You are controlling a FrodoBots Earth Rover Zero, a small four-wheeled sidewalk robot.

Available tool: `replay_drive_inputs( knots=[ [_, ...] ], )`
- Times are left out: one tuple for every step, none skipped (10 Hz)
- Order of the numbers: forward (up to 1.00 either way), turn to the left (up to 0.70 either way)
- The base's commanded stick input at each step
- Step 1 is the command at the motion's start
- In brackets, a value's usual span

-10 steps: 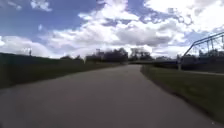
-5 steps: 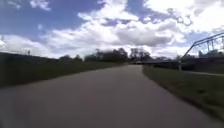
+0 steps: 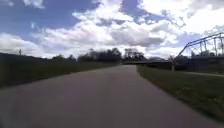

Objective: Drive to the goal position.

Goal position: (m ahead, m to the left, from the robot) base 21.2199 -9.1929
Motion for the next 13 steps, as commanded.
replay_drive_inputs(
  knots=[
    [1.00,0.00],
    [1.00,-0.29],
    [1.00,-0.40],
    [1.00,-0.40],
    [1.00,-0.25],
    [1.00,-0.07],
    [1.00,0.00],
    [1.00,0.00],
    [1.00,-0.06],
    [1.00,-0.37],
    [1.00,-0.40],
    [1.00,-0.34],
    [1.00,-0.03]
  ],
)
